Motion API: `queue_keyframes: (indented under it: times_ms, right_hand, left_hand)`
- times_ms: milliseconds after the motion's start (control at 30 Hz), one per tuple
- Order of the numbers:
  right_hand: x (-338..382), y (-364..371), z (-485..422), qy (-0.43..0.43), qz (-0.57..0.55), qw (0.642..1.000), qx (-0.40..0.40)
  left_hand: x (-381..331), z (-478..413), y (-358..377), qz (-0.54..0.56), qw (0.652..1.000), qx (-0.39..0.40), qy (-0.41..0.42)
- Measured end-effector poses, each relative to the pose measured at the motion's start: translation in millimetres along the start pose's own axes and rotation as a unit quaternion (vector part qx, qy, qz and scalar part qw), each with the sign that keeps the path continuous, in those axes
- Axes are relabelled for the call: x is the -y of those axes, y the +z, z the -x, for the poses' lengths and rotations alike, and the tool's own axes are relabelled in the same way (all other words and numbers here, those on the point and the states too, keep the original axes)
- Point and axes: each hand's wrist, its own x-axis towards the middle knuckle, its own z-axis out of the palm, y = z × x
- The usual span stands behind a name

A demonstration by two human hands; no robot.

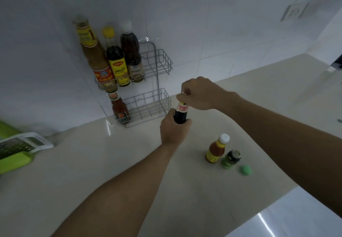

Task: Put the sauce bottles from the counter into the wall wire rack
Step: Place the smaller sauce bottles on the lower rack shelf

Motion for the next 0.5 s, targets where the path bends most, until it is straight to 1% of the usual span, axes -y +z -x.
queue_keyframes:
  times_ms: [67,133,200,267,300,333,400,433,467,500]
  right_hand:
    - [12.9,3.4,-4.1,-0.047,0.064,0.996,-0.048]
    - [23.4,10.4,-9.7,-0.075,0.132,0.986,-0.062]
    - [31.6,12.9,-17.7,-0.055,0.175,0.983,-0.028]
    - [38.7,8.1,-23.9,-0.032,0.176,0.983,0.028]
    - [42.5,5.0,-25.2,-0.052,0.165,0.984,0.046]
    - [46.4,2.2,-25.4,-0.089,0.148,0.984,0.045]
    - [51.7,2.1,-23.1,-0.156,0.118,0.981,0.004]
    - [52.3,6.0,-23.5,-0.17,0.127,0.977,-0.021]
    - [52.7,11.5,-24.7,-0.17,0.157,0.972,-0.044]
    - [54.1,18.2,-27.4,-0.15,0.192,0.968,-0.049]
  left_hand:
    - [-3.4,2.0,-10.2,-0.013,0.999,-0.045,0.005]
    - [-4.6,5.1,-19.0,-0.043,0.996,-0.072,0.005]
    - [-1.5,9.5,-26.9,-0.09,0.992,-0.084,0.007]
    - [3.8,13.6,-34.4,-0.111,0.99,-0.089,0.004]
    - [6.2,14.9,-38.0,-0.102,0.991,-0.09,0.003]
    - [8.2,15.4,-41.1,-0.085,0.992,-0.09,0.003]
    - [9.0,14.7,-47.0,-0.059,0.994,-0.091,0.005]
    - [7.9,15.2,-50.0,-0.06,0.994,-0.092,0.003]
    - [6.8,15.9,-52.1,-0.069,0.993,-0.096,-0.002]
    - [6.0,17.1,-53.7,-0.085,0.991,-0.101,-0.009]
